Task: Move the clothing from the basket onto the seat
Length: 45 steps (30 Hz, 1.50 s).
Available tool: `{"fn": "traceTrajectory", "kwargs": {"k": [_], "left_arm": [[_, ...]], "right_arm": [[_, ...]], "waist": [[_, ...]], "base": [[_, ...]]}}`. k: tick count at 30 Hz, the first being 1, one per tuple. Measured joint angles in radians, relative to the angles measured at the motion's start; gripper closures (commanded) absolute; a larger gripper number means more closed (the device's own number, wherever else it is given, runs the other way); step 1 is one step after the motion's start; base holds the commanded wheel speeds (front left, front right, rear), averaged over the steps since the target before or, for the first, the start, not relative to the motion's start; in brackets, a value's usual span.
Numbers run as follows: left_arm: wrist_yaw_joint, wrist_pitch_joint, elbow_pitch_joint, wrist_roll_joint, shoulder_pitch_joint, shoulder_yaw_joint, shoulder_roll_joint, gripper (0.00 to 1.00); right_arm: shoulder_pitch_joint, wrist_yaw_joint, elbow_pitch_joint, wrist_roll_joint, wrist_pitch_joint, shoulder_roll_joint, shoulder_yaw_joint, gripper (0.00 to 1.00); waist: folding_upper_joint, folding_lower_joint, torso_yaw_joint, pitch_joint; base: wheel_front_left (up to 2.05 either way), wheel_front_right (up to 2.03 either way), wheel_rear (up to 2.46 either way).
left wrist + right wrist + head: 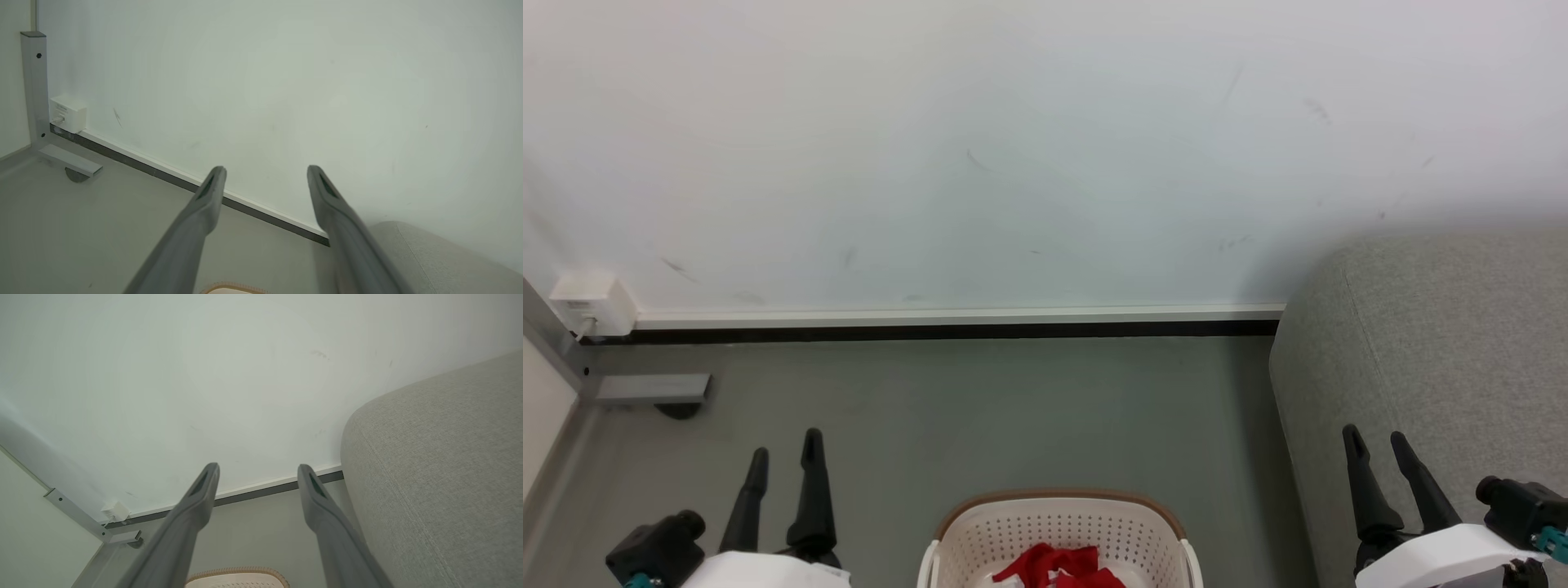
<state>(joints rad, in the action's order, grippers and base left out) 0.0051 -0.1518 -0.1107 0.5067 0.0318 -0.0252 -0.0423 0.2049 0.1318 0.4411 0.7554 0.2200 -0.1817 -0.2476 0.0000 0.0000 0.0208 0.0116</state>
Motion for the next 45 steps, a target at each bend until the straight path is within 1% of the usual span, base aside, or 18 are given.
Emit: {"fn": "traceTrajectory", "kwargs": {"k": [9, 18, 23, 45], "left_arm": [[0.003, -0.020, -0.004, -0.107, 0.000, 0.006, -0.001, 0.00], [0.003, -0.044, -0.009, -0.197, 0.000, 0.004, -0.002, 0.00], [0.003, -0.053, -0.040, -0.235, -0.004, 0.004, -0.002, 0.00], [0.013, -0.096, -0.063, -0.416, -0.005, 0.020, -0.004, 0.00]], "right_arm": [[0.019, 0.000, 0.040, -0.107, 0.007, 0.018, 0.014, 0.00], [0.030, 0.000, 0.054, -0.212, 0.019, 0.035, 0.029, 0.00], [0.035, 0.000, 0.058, -0.264, 0.027, 0.045, 0.033, 0.00], [0.046, 0.000, 0.075, -0.449, 0.036, 0.071, 0.032, 0.00]], "waist": [[0.0000, 0.0000, 0.002, 0.008], [0.0000, 0.0000, 0.004, 0.012], [0.0000, 0.0000, 0.006, 0.015], [0.0000, 0.0000, 0.015, 0.026]], "base": [[0.00, 0.00, 0.00], [0.00, 0.00, 0.00], [0.00, 0.00, 0.00], [0.00, 0.00, 0.00]]}}
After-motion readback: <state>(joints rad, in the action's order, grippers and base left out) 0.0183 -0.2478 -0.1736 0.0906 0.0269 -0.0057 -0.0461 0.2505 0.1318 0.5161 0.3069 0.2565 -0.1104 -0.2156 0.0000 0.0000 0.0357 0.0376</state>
